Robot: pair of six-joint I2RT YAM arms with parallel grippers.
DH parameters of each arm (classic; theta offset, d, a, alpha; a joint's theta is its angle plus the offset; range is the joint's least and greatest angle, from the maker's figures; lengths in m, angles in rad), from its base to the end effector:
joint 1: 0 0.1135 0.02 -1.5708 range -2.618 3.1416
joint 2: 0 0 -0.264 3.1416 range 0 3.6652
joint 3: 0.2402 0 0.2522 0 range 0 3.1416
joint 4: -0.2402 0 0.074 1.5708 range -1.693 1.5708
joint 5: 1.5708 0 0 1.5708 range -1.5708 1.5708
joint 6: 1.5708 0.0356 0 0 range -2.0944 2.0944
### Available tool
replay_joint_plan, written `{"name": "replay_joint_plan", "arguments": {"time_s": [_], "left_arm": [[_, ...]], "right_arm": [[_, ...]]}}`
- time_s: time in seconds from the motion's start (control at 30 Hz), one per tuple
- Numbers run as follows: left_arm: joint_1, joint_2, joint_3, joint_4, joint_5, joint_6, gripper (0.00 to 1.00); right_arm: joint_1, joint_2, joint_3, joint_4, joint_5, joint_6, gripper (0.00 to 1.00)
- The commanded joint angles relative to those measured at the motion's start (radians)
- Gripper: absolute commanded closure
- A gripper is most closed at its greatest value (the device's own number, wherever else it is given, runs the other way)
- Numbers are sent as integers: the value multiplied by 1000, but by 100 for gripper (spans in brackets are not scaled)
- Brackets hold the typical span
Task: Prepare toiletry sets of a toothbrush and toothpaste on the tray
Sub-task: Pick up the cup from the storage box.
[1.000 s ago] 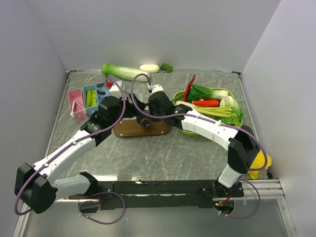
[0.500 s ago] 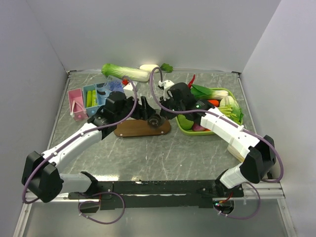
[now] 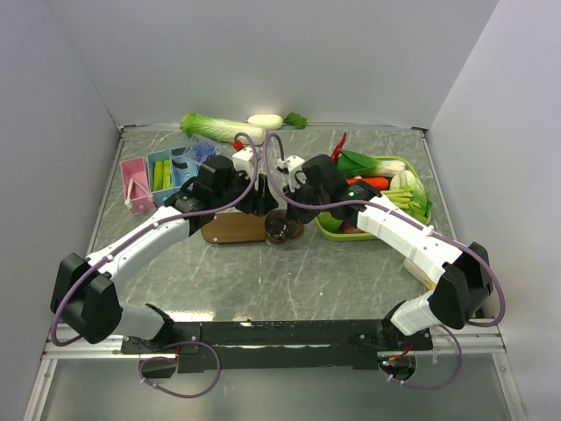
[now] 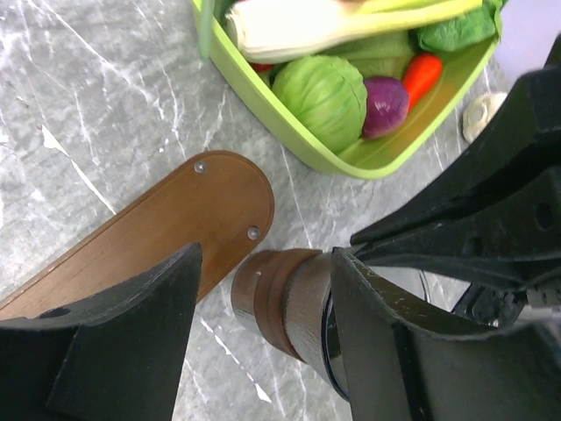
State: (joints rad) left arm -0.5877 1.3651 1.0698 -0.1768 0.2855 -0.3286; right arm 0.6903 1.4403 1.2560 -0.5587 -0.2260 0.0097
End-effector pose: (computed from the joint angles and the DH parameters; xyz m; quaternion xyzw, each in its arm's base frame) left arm 0.2559 -0.1826 0.3089 0.1827 0.8275 -0.3374 0.4099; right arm 0.2397 0.2083 0.3158 -0.3464 0.8424 0.2340 0.3400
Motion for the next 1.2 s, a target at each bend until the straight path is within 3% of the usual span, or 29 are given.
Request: {"name": "replay_joint_plan", "arguments": {"time_s": [0.0,0.57,0.9,1.17], "left_arm": [[0,-11,45,-10,55,49,35],[0,-46,32,4,127,89,33],[-37,-11,59,-72,70,145,42],[-78,19,76,-107,-11,158,55]], "right_arm": [[0,-50,45,52,-41,-31,100],[-21,-57,45,39,-53,-36,100],[-26,-69,46,40,-55,-30,100],[-21,-70,49,43,-39,-17,100]]}}
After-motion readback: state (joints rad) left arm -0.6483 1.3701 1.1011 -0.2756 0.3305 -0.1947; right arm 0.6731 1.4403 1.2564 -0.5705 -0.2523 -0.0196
